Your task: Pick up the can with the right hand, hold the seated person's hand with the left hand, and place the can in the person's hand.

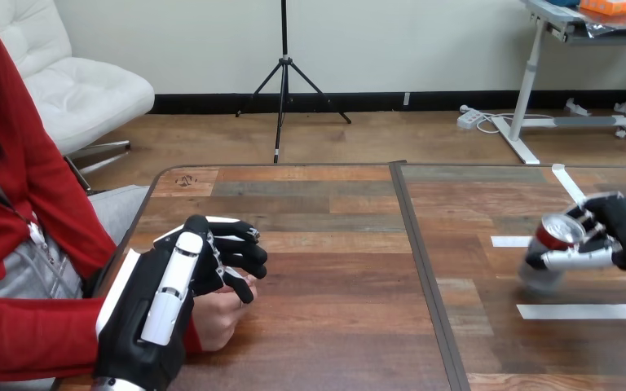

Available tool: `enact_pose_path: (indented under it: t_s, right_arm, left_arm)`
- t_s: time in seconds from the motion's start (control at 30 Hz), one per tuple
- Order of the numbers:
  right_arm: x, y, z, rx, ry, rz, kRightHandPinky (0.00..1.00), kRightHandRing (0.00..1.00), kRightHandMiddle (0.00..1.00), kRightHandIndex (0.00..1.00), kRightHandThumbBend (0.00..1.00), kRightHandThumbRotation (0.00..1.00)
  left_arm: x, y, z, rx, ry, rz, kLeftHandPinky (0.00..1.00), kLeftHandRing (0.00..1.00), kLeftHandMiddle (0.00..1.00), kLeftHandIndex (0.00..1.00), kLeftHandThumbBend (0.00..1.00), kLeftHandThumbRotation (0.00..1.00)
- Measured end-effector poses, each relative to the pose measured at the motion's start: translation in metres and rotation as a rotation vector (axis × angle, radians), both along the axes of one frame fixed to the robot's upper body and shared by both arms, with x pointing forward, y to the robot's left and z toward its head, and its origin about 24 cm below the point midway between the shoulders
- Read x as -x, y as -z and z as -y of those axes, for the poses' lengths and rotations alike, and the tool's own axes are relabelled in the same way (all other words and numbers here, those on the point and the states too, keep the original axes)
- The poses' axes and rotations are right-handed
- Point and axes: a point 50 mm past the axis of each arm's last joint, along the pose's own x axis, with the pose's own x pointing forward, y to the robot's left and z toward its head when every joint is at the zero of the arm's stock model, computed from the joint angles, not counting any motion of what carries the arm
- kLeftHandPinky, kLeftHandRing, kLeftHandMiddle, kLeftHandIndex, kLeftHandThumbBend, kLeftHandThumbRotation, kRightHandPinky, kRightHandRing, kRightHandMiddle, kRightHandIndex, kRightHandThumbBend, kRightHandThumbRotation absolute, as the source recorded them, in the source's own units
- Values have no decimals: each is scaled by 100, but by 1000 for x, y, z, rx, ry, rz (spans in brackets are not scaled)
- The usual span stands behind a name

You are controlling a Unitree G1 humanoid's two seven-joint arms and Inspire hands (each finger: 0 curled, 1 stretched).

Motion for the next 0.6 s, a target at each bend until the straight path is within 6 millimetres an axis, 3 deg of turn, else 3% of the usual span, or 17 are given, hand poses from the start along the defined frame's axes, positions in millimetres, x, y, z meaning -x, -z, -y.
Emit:
enact_pose_path:
  t_s: [0.17,0.43,0.53,0.6]
  right_arm:
    - [-4,-6,-3,-22,-23,25,34,38,44,49,71,0]
    - [-10,-18,-10,-78,-79,68,33,37,43,49,71,0]
    - [-11,-23,-13,-89,-103,85,33,37,43,49,71,0]
    - [-12,-26,-15,-93,-120,95,33,37,43,49,71,0]
  left_arm:
    - [-1,-1,0,-15,-8,9,33,51,52,53,27,92]
    - [-4,-11,-5,-182,-66,105,35,51,53,52,20,89]
    - [-5,-16,-8,-234,-87,148,38,52,54,52,27,81]
    - [-6,-19,-11,-267,-102,171,42,54,56,54,41,74]
